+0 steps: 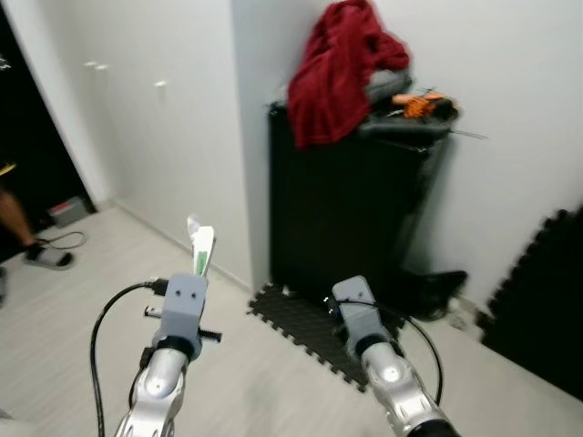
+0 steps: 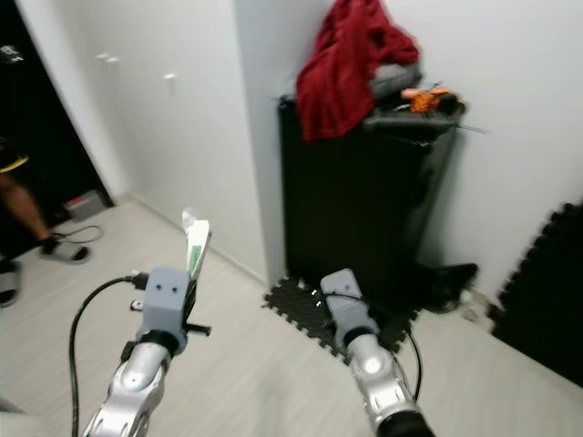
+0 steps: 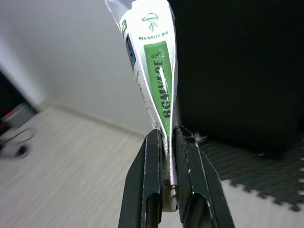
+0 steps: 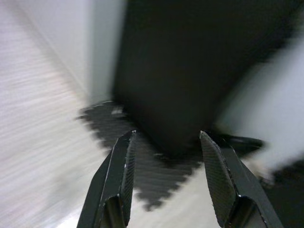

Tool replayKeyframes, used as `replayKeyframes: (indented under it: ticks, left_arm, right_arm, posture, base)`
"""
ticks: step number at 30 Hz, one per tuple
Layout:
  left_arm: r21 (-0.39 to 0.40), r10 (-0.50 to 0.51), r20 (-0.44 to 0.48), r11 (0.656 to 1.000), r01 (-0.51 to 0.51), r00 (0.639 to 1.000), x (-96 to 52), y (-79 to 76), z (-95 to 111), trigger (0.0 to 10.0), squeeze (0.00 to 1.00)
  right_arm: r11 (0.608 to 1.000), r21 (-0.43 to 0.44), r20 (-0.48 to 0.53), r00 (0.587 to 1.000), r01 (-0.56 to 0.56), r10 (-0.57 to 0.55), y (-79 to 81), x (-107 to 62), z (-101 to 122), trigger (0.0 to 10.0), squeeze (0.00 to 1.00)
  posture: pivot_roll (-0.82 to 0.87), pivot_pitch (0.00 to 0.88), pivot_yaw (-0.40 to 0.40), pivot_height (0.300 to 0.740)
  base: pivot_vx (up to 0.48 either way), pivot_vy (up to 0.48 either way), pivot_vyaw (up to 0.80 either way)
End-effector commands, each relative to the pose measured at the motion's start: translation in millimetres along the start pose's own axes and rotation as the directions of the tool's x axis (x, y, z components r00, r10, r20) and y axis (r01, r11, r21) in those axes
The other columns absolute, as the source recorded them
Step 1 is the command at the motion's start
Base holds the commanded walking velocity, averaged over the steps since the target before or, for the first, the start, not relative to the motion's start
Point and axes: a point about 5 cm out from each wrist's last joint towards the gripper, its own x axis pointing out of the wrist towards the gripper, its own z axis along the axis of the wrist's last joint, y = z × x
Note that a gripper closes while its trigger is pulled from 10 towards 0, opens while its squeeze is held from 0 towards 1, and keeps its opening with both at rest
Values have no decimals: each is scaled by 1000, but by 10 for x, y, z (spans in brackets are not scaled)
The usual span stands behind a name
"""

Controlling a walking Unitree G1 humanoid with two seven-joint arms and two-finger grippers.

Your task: Clean up the room

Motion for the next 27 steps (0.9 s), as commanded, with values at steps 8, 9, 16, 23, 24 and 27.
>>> replayKeyframes:
  ticks: [8,9,16,23,24,27]
  left_arm:
    - [-11,-21,20,1000,21,1000,80,-34,35,10000,0]
    - [-10,-23,21,1000,23,1000,86,-36,38,10000,0]
    - [-11,2,17,1000,-2,1000,66,-13,31,10000,0]
    - [13,16,-1,1000,-16,1000,-17,30,-4,10000,0]
    - [20,16,-1,1000,-16,1000,-31,42,-1,10000,0]
    - [38,7,1,999,-7,1000,-45,53,20,10000,0]
  right_arm:
    - [998,-60,33,999,-19,21,-113,46,186,10000,0]
    - [998,-64,33,999,-21,23,-118,41,188,10000,0]
    - [998,-48,23,999,-40,41,2,-33,58,10000,0]
    - [999,-10,-12,999,-50,50,156,-133,-135,10000,0]
    - [999,-7,-14,999,-50,50,159,-138,-140,10000,0]
    - [999,-7,-14,999,-49,49,155,-137,-138,10000,0]
  posture:
    - [-25,21,-68,734]
    - [-25,22,-68,734]
    - [-6,22,-48,734]
    - [40,24,-13,734]
    - [57,24,-6,734]
    - [72,26,3,734]
  base:
    - [0,0,-800]
    - [0,0,-800]
    - [0,0,-800]
    - [0,0,-800]
    - [0,0,-800]
    - [0,0,-800]
